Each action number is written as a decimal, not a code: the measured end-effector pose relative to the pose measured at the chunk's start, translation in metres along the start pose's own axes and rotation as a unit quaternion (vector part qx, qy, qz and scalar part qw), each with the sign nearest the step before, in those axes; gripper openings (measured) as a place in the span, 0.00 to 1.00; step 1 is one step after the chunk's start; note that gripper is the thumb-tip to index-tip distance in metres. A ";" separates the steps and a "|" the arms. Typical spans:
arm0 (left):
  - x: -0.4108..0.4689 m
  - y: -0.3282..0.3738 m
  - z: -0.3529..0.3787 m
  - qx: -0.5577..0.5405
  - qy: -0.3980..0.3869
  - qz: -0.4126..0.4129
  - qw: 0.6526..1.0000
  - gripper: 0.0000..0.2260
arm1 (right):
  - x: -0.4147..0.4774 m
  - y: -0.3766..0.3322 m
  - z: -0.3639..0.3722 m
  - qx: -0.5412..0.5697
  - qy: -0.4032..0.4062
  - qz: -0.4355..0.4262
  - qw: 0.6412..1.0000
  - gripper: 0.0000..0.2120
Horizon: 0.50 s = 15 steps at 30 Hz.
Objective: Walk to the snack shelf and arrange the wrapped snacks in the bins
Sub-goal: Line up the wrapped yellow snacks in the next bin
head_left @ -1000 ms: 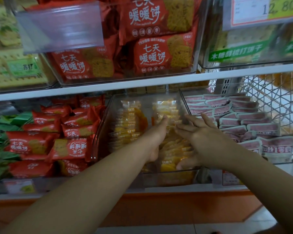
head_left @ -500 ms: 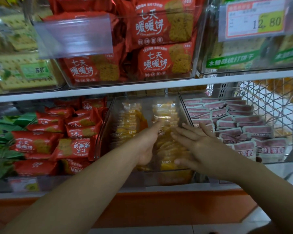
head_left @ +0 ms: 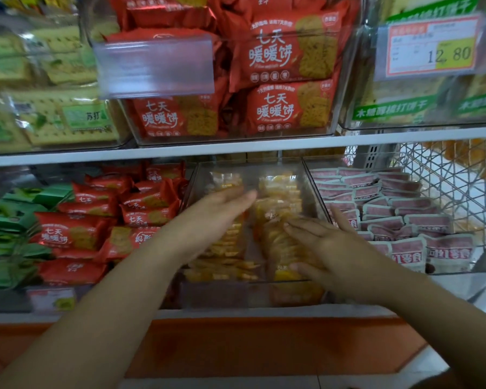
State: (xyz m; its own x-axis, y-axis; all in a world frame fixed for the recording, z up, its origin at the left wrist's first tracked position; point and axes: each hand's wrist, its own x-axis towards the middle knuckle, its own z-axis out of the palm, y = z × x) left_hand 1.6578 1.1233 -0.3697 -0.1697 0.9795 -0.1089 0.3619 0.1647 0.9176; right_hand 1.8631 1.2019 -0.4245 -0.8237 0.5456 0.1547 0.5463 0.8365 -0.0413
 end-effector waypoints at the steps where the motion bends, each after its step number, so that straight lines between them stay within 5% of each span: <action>1: -0.011 -0.007 -0.013 0.088 0.031 0.058 0.994 0.21 | 0.003 -0.004 -0.006 0.018 0.023 -0.012 1.000 0.34; 5: -0.032 -0.049 -0.038 0.276 0.127 0.186 0.934 0.12 | 0.031 -0.037 -0.029 0.002 0.010 -0.073 0.997 0.14; 12: -0.029 -0.093 -0.044 0.376 0.137 0.219 0.890 0.06 | 0.071 -0.072 -0.020 -0.166 -0.117 -0.065 0.977 0.08; 15: -0.032 -0.096 -0.045 0.378 0.106 0.223 0.892 0.17 | 0.078 -0.080 -0.013 -0.188 -0.099 -0.051 0.976 0.09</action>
State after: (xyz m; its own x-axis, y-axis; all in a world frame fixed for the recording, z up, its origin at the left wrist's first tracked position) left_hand 1.5877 1.0707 -0.4369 0.0056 0.9366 0.3504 0.9382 -0.1262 0.3224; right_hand 1.7570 1.1773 -0.3966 -0.8696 0.4906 -0.0565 0.4464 0.8298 0.3348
